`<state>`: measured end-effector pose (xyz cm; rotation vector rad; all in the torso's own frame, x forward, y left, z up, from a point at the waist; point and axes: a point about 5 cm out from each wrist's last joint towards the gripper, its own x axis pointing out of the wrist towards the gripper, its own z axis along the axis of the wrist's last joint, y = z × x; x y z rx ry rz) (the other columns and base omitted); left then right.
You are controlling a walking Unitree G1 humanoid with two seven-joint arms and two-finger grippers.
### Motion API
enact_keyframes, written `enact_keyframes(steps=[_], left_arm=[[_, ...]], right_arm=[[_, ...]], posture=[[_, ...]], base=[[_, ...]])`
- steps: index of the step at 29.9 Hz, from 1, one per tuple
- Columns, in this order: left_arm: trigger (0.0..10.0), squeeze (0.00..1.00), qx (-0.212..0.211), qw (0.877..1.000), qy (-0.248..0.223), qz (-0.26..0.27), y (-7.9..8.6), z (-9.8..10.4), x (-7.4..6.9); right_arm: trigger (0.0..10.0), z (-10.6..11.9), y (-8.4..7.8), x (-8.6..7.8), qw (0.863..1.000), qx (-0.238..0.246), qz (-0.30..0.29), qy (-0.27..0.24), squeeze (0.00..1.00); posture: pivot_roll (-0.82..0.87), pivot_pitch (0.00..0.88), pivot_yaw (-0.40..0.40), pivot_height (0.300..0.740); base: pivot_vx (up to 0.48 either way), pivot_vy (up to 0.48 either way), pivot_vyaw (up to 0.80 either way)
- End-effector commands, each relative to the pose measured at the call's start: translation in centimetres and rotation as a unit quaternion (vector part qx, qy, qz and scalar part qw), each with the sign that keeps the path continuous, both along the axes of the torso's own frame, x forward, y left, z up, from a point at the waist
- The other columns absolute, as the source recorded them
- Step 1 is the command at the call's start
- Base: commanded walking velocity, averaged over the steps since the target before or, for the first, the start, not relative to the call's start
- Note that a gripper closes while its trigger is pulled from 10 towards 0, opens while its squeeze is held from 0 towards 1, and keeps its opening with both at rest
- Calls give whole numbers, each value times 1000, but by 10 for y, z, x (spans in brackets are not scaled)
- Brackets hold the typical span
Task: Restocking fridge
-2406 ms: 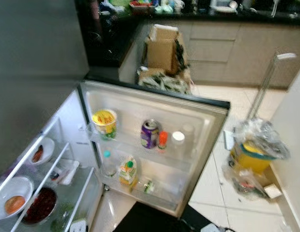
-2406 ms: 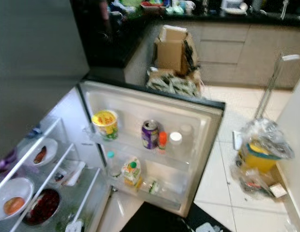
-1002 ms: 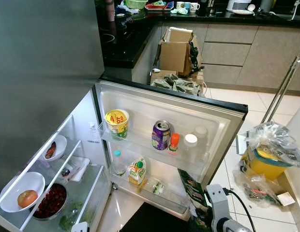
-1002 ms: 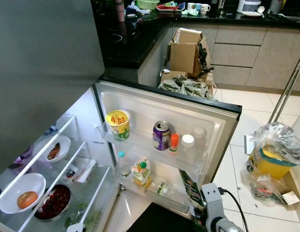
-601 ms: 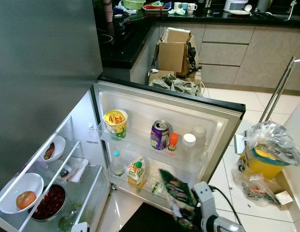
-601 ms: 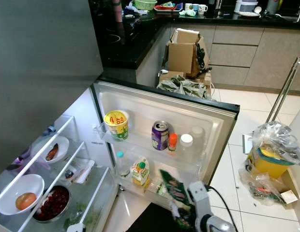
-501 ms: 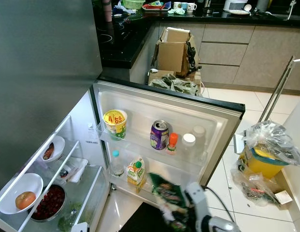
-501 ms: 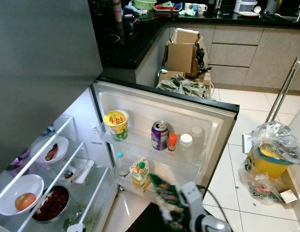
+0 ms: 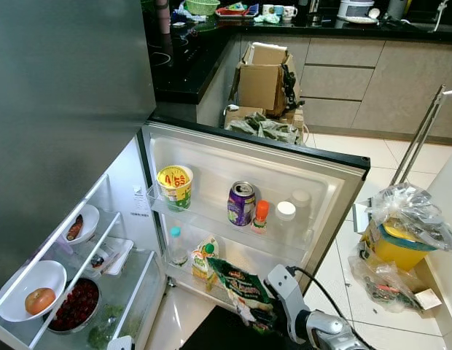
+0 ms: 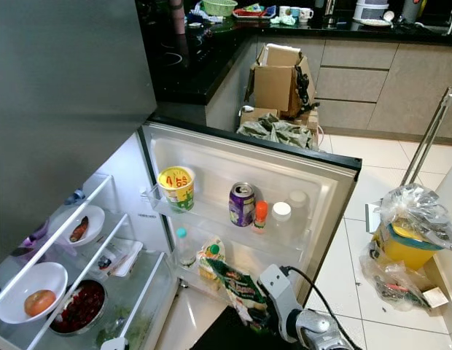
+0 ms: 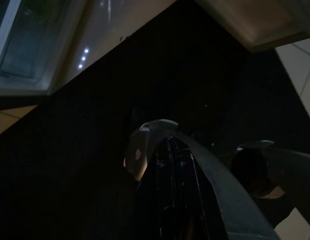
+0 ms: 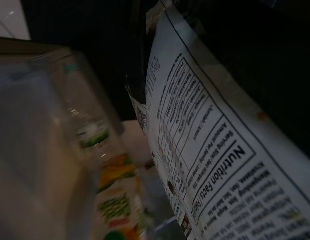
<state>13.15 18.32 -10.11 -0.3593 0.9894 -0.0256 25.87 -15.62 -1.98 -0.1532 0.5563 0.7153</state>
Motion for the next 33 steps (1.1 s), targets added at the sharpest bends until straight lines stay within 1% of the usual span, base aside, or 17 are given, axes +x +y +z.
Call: enact_keyframes(steps=[1, 2, 3, 5, 6, 7, 8, 9, 10, 14, 15, 18, 20, 22, 26, 29, 33], left_arm=[[10000, 0, -5, 1000, -11, -6, -1, 2, 4], [10000, 0, -7, 1000, -24, -11, -1, 4, 10], [10000, 0, -7, 1000, -24, -11, -1, 4, 10], [10000, 0, -7, 998, -53, -30, 1, 11, 24], [10000, 0, -7, 998, -53, -30, 1, 11, 24], [10000, 0, -4, 997, -66, -46, 1, 14, 31], [10000, 0, -4, 997, -66, -46, 1, 14, 31], [10000, 0, -2, 995, -76, -57, 1, 17, 37], [10000, 0, -2, 995, -76, -57, 1, 17, 37], [10000, 0, 4, 988, -123, -91, 3, 30, 60], [10000, 0, 4, 988, -123, -91, 3, 30, 60], [10000, 0, 12, 983, -147, -110, 3, 38, 73], [10000, 0, 14, 982, -152, -114, 3, 40, 75], [10000, 0, 19, 978, -165, -124, 4, 44, 81], [10000, 0, 21, 977, -171, -125, 4, 46, 84], [10000, 0, 24, 974, -188, -126, 6, 51, 91], [10000, 0, 25, 972, -195, -125, 8, 53, 94]], right_arm=[[10000, 11, 2, 11, 999, 12, -8, -30, 0], [10000, 14, 2, 14, 999, 19, -11, -35, 0], [10000, 14, 2, 14, 999, 19, -11, -35, 0], [10000, 19, 3, 19, 999, 28, -11, -44, 0], [10000, 19, 3, 19, 999, 28, -11, -44, 0], [10000, 21, 3, 21, 998, 30, -13, -48, 0], [10000, 21, 3, 21, 998, 30, -13, -48, 0], [10000, 22, 2, 22, 998, 31, -14, -50, 0], [10000, 22, 2, 22, 998, 31, -14, -50, 0], [10000, 24, 3, 25, 998, 15, -10, -57, 0], [10000, 24, 3, 25, 998, 15, -10, -57, 0], [10000, 25, 4, 26, 998, 12, -7, -61, 0], [10000, 26, 4, 26, 998, 12, -7, -62, 0], [10000, 27, 3, 28, 998, 13, -5, -67, 0], [10000, 28, 3, 28, 998, 11, -5, -69, 0], [10000, 28, 2, 28, 997, 9, -4, -71, 0], [10000, 29, 2, 28, 997, 8, -3, -72, 0]], posture=[[-58, 16, -17, 740], [-57, 16, -17, 740], [-57, 16, -17, 740], [-59, 17, -15, 740], [-59, 17, -15, 740], [-59, 17, -15, 740], [-59, 17, -15, 740], [-59, 17, -15, 740], [-59, 17, -15, 740], [-61, 19, -12, 735], [-61, 19, -12, 735], [-61, 19, -12, 720], [-61, 19, -12, 715], [-61, 20, -10, 705], [-61, 20, -10, 700], [-59, 21, -9, 685], [-58, 23, -10, 675]], base=[[0, 0, 0], [0, 0, 0], [0, 0, 0], [0, 0, 0], [0, 0, 0], [0, 0, 0], [0, 0, 0], [0, 0, 0], [0, 0, 0], [0, 0, 0], [0, 0, 0], [0, 0, 0], [0, 0, 0], [0, 0, 0], [0, 0, 0], [0, 0, 0], [0, 0, 0]])
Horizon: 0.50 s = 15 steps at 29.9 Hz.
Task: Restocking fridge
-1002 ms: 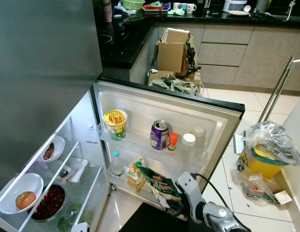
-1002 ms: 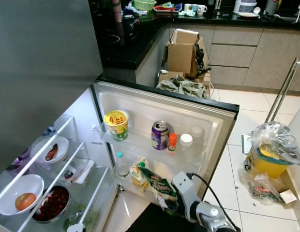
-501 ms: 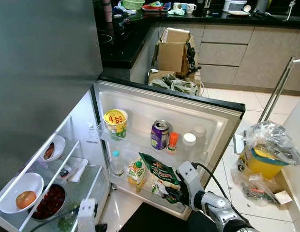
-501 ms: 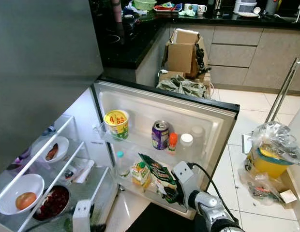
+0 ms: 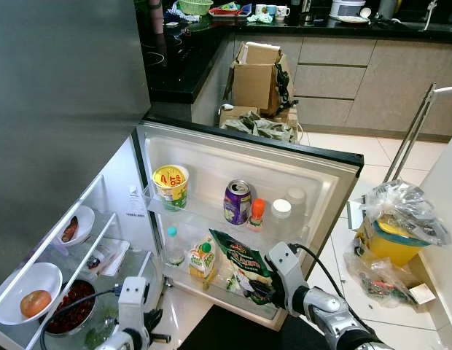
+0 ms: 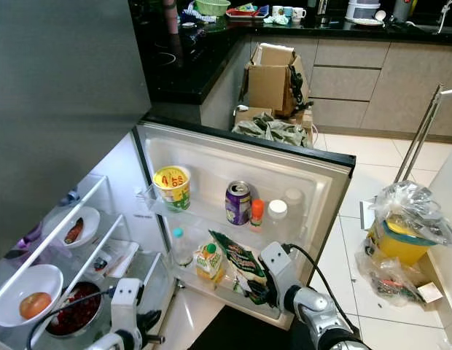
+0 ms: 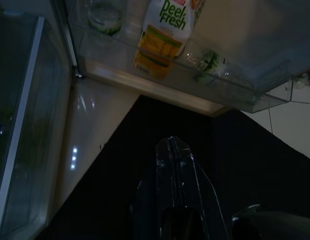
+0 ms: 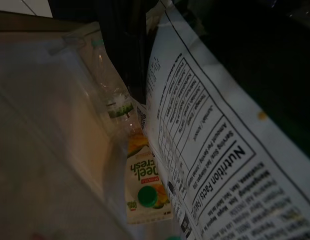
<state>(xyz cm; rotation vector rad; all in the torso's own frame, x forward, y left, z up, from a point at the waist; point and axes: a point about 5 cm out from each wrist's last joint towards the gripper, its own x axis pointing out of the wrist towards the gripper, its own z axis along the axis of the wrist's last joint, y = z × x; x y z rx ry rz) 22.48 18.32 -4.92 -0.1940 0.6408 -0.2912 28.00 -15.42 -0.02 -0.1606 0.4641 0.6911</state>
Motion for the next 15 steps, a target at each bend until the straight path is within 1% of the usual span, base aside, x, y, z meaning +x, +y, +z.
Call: enact_keyframes(steps=[1, 5, 7, 12, 15], left_arm=[[10000, 0, 11, 1000, -8, -3, 8, 3, 2], [10000, 0, 12, 1000, -22, -7, 9, 7, 7], [10000, 0, 12, 1000, -22, -7, 9, 7, 7], [10000, 0, 14, 999, -43, -24, 7, 13, 14], [10000, 0, 14, 998, -53, -30, 7, 16, 17]], right_arm=[[10000, 9, 0, 7, 1000, -2, 8, -28, 0], [10000, 12, -1, 9, 999, -3, 8, -33, 0], [10000, 12, -1, 9, 999, -3, 8, -33, 0], [10000, 20, -4, 15, 999, 1, 5, -54, 0], [10000, 23, -6, 18, 998, -2, 5, -57, 0]], posture=[[-58, 23, -10, 670], [-58, 23, -10, 655], [-58, 23, -10, 655], [-58, 24, -10, 641], [-57, 25, -10, 626]], base=[[0, 0, 0], [0, 0, 0], [0, 0, 0], [0, 0, 0], [0, 0, 0]])
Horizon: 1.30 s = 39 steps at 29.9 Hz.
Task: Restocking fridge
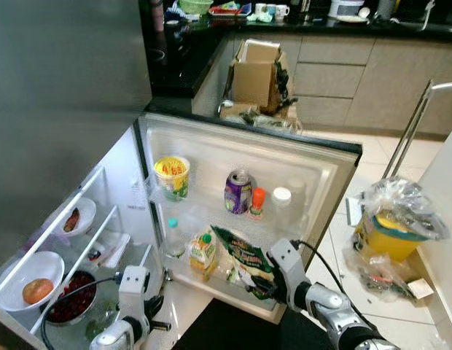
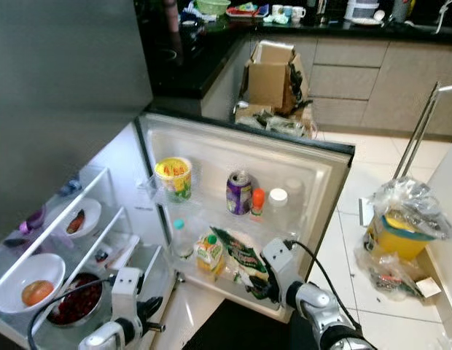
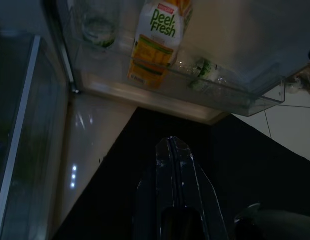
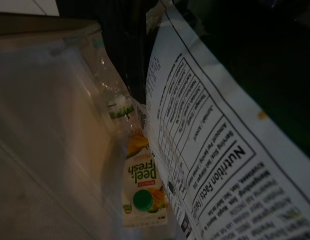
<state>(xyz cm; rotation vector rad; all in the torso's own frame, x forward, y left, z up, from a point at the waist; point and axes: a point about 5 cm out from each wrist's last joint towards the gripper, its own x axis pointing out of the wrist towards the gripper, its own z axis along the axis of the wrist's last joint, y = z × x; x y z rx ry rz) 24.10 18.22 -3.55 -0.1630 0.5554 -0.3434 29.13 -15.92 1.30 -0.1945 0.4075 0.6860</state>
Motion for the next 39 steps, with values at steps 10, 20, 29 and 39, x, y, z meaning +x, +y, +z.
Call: enact_keyframes(steps=[10, 20, 29, 39], left_arm=[[10000, 0, 14, 999, -27, -21, 6, 9, 7], [10000, 0, 16, 997, -58, -47, 4, 19, 16], [10000, 0, 14, 995, -74, -62, 1, 24, 21], [10000, 0, 14, 993, -84, -82, -2, 26, 22]], right_arm=[[10000, 17, 0, 12, 999, 0, 9, -43, 0], [10000, 28, 1, 20, 997, -11, 18, -77, 0], [10000, 39, 0, 26, 994, -15, 30, -102, 0], [10000, 43, 2, 28, 992, -24, 48, -113, 0]], posture=[[-54, 32, -7, 601], [-51, 30, -4, 586], [-51, 28, -2, 556], [-50, 38, -1, 521]], base=[[0, 0, 0], [0, 0, 0], [0, 0, 0], [0, 0, 0]])
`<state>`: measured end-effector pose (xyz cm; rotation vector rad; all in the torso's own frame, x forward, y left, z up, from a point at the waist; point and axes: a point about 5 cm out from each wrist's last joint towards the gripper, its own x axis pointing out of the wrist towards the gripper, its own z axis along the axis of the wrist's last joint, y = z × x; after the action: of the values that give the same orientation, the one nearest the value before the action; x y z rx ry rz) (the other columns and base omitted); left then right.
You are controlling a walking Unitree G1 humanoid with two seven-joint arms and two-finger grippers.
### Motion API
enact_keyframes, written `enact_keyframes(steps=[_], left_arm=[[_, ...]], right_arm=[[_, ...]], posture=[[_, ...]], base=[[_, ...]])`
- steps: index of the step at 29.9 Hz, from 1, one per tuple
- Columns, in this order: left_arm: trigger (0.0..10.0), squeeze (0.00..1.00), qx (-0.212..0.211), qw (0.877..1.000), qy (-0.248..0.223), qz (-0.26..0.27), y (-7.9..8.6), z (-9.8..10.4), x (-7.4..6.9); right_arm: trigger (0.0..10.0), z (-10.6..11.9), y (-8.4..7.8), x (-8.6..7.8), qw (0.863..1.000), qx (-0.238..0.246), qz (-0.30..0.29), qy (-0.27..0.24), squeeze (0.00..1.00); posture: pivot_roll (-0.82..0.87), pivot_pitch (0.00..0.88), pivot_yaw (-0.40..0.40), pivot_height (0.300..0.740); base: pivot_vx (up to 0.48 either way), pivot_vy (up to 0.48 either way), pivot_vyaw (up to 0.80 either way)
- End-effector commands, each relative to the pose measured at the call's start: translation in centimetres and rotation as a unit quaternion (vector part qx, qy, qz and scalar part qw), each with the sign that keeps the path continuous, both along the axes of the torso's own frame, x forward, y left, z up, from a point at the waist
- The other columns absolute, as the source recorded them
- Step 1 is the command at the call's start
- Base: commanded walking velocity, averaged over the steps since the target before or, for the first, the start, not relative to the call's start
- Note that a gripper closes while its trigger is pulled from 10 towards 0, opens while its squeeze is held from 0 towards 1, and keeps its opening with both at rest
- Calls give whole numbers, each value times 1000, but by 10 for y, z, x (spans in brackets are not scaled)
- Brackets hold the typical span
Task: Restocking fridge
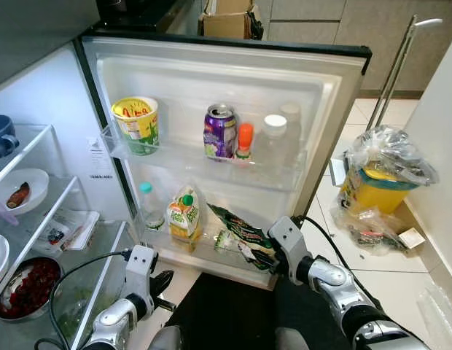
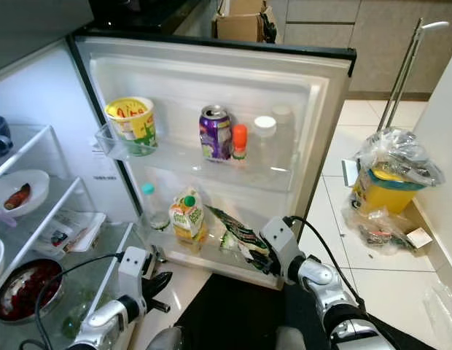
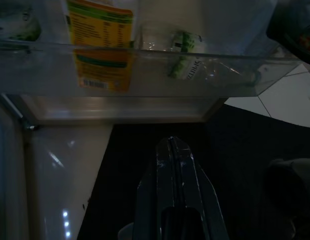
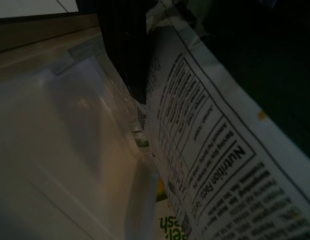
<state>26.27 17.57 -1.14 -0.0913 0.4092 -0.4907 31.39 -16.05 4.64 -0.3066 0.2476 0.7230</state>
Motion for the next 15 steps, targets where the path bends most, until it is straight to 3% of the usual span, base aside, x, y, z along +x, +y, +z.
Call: enact_keyframes(steps=[1, 15], left_arm=[[10000, 0, 13, 1000, -5, -10, 5, 1, 0], [10000, 0, 11, 998, -39, -48, 4, 8, -1]], right_arm=[[10000, 9, 3, 5, 1000, -3, 13, -26, 0], [10000, 18, 12, 14, 999, -6, 14, -42, 0]], posture=[[-50, 38, -1, 521], [-22, 81, 9, 466]], base=[[0, 0, 0], [0, 0, 0]])
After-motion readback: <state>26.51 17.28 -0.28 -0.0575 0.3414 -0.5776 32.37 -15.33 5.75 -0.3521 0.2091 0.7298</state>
